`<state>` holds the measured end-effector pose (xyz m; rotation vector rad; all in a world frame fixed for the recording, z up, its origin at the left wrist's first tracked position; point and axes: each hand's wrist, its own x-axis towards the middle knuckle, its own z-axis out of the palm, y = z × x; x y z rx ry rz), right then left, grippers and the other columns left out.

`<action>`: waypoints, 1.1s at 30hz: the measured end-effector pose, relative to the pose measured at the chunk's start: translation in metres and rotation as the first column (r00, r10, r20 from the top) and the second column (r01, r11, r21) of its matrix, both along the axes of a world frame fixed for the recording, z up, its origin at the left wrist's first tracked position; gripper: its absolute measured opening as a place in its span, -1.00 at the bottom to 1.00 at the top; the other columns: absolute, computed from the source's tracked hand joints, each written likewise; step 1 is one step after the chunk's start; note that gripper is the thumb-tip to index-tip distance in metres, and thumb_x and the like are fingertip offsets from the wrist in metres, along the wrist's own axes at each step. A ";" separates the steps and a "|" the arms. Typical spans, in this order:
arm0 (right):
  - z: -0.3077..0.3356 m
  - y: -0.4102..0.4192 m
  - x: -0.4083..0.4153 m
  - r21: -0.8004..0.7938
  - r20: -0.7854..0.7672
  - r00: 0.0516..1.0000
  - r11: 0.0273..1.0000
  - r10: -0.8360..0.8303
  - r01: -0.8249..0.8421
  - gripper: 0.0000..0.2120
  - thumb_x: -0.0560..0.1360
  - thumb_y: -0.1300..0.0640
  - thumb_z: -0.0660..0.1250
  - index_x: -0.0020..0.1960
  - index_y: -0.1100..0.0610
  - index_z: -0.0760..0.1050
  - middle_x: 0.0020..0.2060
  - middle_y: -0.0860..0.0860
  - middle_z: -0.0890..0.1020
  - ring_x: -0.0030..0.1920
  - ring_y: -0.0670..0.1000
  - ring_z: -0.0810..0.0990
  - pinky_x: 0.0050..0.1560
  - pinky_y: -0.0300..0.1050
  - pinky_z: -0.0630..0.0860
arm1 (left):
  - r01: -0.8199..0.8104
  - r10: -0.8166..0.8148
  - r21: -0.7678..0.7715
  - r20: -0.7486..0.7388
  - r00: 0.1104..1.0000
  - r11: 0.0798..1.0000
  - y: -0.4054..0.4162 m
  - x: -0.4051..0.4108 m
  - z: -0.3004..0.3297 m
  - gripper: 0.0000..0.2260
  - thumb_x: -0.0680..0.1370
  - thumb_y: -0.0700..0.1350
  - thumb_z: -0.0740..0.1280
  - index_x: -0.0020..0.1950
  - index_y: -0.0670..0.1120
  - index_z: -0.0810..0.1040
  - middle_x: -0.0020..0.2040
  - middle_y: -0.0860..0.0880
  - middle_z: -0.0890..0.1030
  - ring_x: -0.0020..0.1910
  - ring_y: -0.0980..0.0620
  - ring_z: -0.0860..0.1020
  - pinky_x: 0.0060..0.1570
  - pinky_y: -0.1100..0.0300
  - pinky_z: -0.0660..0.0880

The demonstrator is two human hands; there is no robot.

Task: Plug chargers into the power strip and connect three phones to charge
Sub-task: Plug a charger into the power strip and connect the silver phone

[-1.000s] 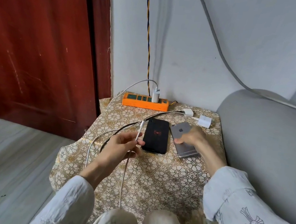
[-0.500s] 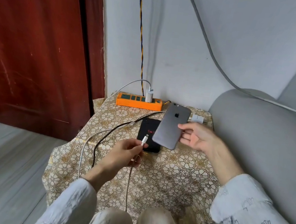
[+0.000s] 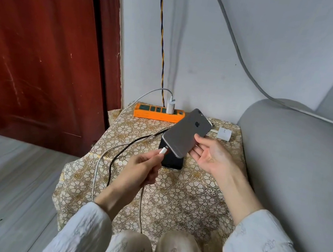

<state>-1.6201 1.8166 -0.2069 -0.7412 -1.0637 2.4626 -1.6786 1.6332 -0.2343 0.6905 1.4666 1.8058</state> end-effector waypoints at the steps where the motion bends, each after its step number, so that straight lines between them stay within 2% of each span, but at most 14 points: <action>1: 0.001 -0.002 0.000 -0.001 -0.005 1.000 1.000 0.004 -0.004 -0.86 0.45 0.38 0.25 -0.05 0.21 0.47 -0.29 0.11 0.69 -0.14 0.06 0.62 -0.33 -0.11 0.56 | 0.013 -0.013 -0.004 -0.009 1.000 1.000 0.000 0.000 0.000 -0.86 0.56 -0.12 0.22 -0.12 -0.14 0.50 -0.44 0.06 0.35 -0.50 0.16 0.25 -0.52 0.37 0.20; 5: 0.003 -0.005 0.000 0.004 -0.025 1.000 1.000 0.010 -0.009 -0.85 0.45 0.37 0.24 -0.03 0.20 0.47 -0.13 0.12 0.63 -0.11 0.06 0.61 -0.30 -0.11 0.55 | 0.019 -0.019 -0.002 -0.027 0.999 1.000 0.000 0.002 0.000 -0.88 0.57 -0.12 0.21 -0.04 -0.16 0.45 -0.44 0.06 0.33 -0.50 0.15 0.23 -0.53 0.37 0.19; 8: 0.003 -0.005 0.000 -0.012 -0.040 0.999 1.000 -0.005 0.004 -0.84 0.45 0.38 0.25 -0.01 0.20 0.47 -0.11 0.13 0.63 -0.11 0.07 0.62 -0.36 -0.10 0.58 | 0.020 -0.020 0.007 -0.018 1.000 1.000 -0.002 0.002 0.000 -0.81 0.57 -0.12 0.20 -0.19 -0.17 0.47 -0.45 0.05 0.32 -0.50 0.15 0.24 -0.53 0.37 0.20; 9: 0.003 -0.005 0.001 -0.016 -0.042 0.999 1.000 -0.008 0.008 -0.83 0.44 0.38 0.25 -0.01 0.20 0.47 -0.11 0.13 0.63 -0.11 0.07 0.62 -0.37 -0.11 0.59 | 0.020 -0.020 0.006 -0.015 1.000 1.000 -0.003 0.002 0.000 -0.78 0.57 -0.12 0.20 -0.25 -0.12 0.49 -0.45 0.05 0.32 -0.50 0.15 0.24 -0.52 0.37 0.20; 12: 0.001 -0.006 0.000 -0.017 -0.044 0.999 1.000 -0.007 0.006 -0.84 0.44 0.38 0.25 -0.03 0.19 0.48 -0.13 0.13 0.64 -0.13 0.07 0.62 -0.40 -0.12 0.60 | 0.018 -0.018 0.001 -0.026 0.999 1.000 -0.003 0.003 0.001 -0.75 0.57 -0.12 0.19 -0.29 -0.06 0.50 -0.45 0.05 0.32 -0.50 0.15 0.24 -0.52 0.37 0.21; 16: -0.001 -0.008 -0.001 0.014 -0.042 0.999 1.000 0.010 -0.009 -0.84 0.45 0.38 0.25 -0.05 0.18 0.48 -0.26 0.09 0.69 -0.22 0.03 0.66 -0.40 -0.14 0.59 | 0.019 -0.019 -0.001 -0.052 0.998 1.000 -0.003 0.004 0.002 -0.82 0.57 -0.13 0.19 -0.19 -0.15 0.46 -0.45 0.04 0.28 -0.50 0.14 0.21 -0.52 0.37 0.16; 19: -0.002 -0.008 -0.003 0.018 -0.047 0.999 1.000 0.024 -0.023 -0.83 0.45 0.38 0.25 -0.02 0.19 0.47 -0.33 0.07 0.70 -0.25 0.02 0.66 -0.40 -0.14 0.59 | 0.017 -0.016 0.012 -0.049 0.999 1.000 -0.004 0.004 0.003 -0.72 0.58 -0.15 0.18 -0.27 -0.02 0.58 -0.44 0.03 0.26 -0.51 0.15 0.20 -0.53 0.37 0.16; 20: -0.002 -0.008 -0.003 0.009 -0.051 0.998 1.000 0.022 -0.022 -0.83 0.45 0.38 0.24 -0.01 0.20 0.47 -0.33 0.07 0.70 -0.24 0.03 0.66 -0.41 -0.14 0.59 | 0.013 -0.013 0.021 -0.045 0.999 1.000 -0.004 0.004 0.003 -0.73 0.58 -0.16 0.18 -0.20 0.00 0.62 -0.43 0.03 0.25 -0.51 0.15 0.20 -0.53 0.37 0.16; 22: -0.002 -0.008 -0.004 -0.013 -0.056 0.998 1.000 0.016 -0.017 -0.83 0.45 0.38 0.24 -0.01 0.20 0.47 -0.31 0.08 0.70 -0.21 0.04 0.65 -0.41 -0.14 0.59 | 0.008 -0.007 0.037 -0.030 1.000 0.999 -0.005 0.004 0.003 -0.78 0.58 -0.18 0.18 0.09 -0.06 0.60 -0.43 0.05 0.24 -0.50 0.16 0.21 -0.53 0.38 0.18; 24: -0.002 -0.008 -0.005 -0.029 -0.060 0.998 0.999 0.018 -0.020 -0.84 0.45 0.38 0.24 -0.03 0.19 0.48 -0.25 0.10 0.68 -0.19 0.05 0.64 -0.41 -0.13 0.59 | 0.002 -0.001 0.038 -0.030 1.000 0.999 -0.006 0.002 0.001 -0.75 0.58 -0.18 0.18 0.20 -0.08 0.55 -0.43 0.06 0.24 -0.49 0.16 0.22 -0.53 0.38 0.21; 30: -0.005 -0.008 -0.005 -0.040 -0.070 0.997 0.998 0.038 -0.041 -0.82 0.44 0.39 0.25 -0.02 0.18 0.48 -0.31 0.09 0.71 -0.26 0.04 0.68 -0.40 -0.12 0.59 | -0.012 0.013 0.025 -0.061 0.998 1.000 -0.007 0.000 -0.001 -0.75 0.58 -0.17 0.18 0.20 -0.06 0.55 -0.44 0.08 0.24 -0.49 0.16 0.23 -0.53 0.39 0.23; 33: -0.005 -0.008 -0.004 -0.007 -0.088 0.995 0.999 0.047 -0.047 -0.81 0.44 0.39 0.24 -0.01 0.18 0.48 -0.31 0.09 0.71 -0.26 0.03 0.69 -0.38 -0.12 0.60 | -0.034 0.034 0.001 -0.095 0.995 0.999 -0.007 0.001 0.001 -0.77 0.58 -0.16 0.17 0.09 -0.03 0.61 -0.45 0.08 0.24 -0.50 0.16 0.21 -0.53 0.39 0.21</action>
